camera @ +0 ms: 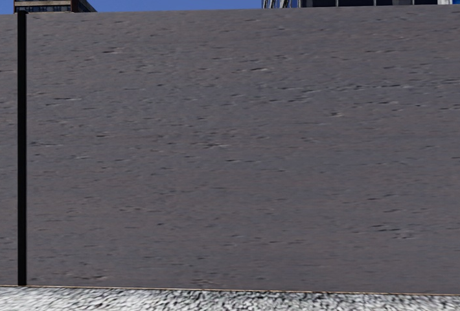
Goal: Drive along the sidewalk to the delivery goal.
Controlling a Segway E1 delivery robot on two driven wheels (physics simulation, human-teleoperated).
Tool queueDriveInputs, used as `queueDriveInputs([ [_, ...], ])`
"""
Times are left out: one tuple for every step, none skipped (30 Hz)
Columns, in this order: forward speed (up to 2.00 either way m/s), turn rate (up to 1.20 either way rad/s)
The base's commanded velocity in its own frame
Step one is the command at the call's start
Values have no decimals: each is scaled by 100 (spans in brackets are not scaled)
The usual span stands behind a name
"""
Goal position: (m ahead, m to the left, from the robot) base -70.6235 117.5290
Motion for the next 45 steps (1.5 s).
queueDriveInputs([
  [0,0],
  [0,0],
  [0,0],
  [0,0],
  [0,0],
  [0,0],
  [0,0],
  [0,0],
  [0,0],
  [0,0],
  [0,0],
  [0,0],
  [0,0],
  [0,0],
  [0,0],
  [0,0],
  [0,0],
  [0,0],
  [0,0],
  [0,0],
  [0,0],
  [0,0],
  [0,0],
  [0,0],
  [0,0],
  [0,0],
  [0,0],
  [0,0],
  [0,0],
  [0,0],
  [0,2],
  [0,8],
  [0,11],
  [0,11],
  [0,16],
  [0,23],
  [0,35],
  [2,47],
  [2,47],
  [6,54],
  [7,56],
  [8,58],
  [8,58],
  [12,59],
  [22,60],
])
